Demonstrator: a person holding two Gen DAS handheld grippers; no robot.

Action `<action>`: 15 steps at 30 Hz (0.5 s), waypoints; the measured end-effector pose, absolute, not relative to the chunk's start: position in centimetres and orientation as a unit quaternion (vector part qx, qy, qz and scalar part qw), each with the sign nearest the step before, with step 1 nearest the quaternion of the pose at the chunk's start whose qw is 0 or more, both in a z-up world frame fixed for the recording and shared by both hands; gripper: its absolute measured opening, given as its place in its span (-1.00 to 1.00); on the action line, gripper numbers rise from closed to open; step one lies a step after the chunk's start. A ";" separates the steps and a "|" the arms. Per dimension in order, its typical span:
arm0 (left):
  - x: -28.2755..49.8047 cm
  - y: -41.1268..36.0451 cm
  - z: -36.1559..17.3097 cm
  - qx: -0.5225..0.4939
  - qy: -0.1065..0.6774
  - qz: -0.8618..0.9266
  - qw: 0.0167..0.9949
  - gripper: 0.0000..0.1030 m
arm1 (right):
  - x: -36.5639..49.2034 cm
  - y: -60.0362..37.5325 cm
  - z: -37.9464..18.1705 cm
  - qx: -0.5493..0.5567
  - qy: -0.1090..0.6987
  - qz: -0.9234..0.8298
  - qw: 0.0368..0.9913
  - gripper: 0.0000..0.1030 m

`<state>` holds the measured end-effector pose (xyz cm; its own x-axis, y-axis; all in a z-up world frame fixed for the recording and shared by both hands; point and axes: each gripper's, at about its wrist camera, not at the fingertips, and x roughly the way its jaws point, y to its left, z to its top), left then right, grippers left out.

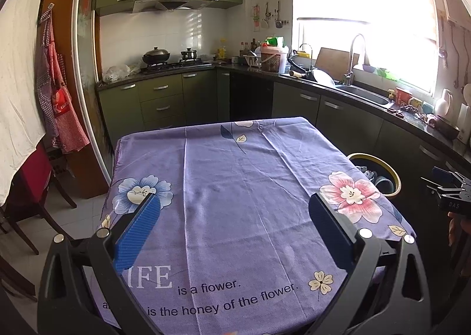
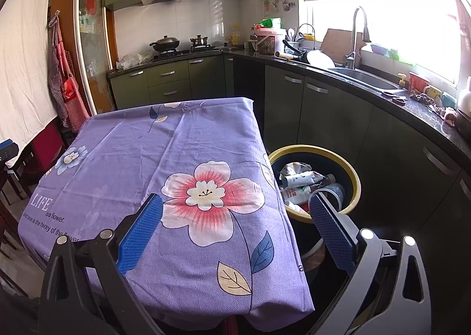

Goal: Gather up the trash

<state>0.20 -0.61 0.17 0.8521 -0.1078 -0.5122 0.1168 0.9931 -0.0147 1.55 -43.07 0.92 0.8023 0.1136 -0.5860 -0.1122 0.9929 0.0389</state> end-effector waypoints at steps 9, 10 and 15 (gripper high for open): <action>0.3 -0.6 0.2 0.011 0.267 -0.061 0.962 0.87 | 1.5 -43.0 0.9 0.002 0.309 0.059 0.949 0.91; 0.3 -0.6 0.2 0.011 0.267 -0.061 0.962 0.87 | 1.5 -43.0 0.9 0.001 0.309 0.060 0.949 0.91; 0.4 -0.6 0.1 0.010 0.267 -0.063 0.961 0.87 | 1.5 -43.0 0.9 0.001 0.309 0.060 0.949 0.91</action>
<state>0.35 -0.58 0.14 0.8490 -0.1163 -0.5154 0.1271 0.9918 -0.0143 1.55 -42.99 0.93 0.8021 0.1145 -0.5862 -0.1130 0.9928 0.0393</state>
